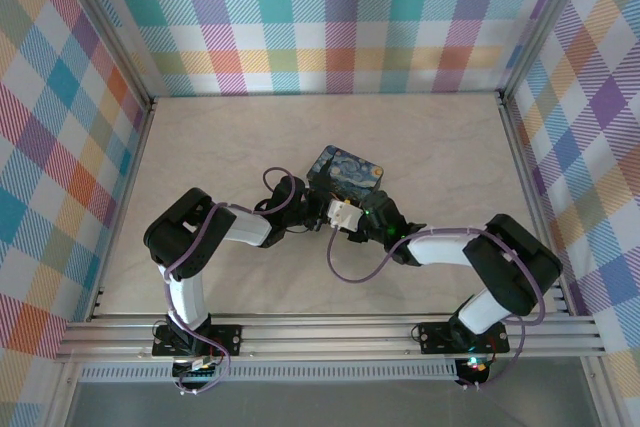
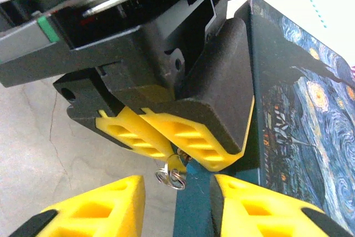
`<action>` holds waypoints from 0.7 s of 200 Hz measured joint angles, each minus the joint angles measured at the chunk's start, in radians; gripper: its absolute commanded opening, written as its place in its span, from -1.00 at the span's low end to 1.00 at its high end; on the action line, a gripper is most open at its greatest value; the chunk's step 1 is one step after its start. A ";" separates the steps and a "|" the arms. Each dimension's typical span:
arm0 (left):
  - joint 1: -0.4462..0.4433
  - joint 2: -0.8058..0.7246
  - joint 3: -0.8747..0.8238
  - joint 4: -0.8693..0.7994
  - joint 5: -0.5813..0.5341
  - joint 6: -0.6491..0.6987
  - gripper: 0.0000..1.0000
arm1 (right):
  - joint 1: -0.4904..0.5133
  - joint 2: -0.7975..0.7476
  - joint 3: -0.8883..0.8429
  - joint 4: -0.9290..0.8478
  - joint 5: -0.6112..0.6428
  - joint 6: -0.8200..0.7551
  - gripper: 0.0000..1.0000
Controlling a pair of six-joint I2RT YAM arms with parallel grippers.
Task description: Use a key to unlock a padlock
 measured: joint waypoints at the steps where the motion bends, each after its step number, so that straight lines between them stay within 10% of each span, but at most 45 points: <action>1: 0.000 0.000 0.000 0.000 0.000 0.000 -1.00 | 0.000 0.000 0.000 0.001 0.000 0.000 -0.36; 140: 0.003 0.000 0.000 0.000 0.000 -0.001 -1.00 | 0.003 0.018 0.006 0.019 0.012 0.019 -1.00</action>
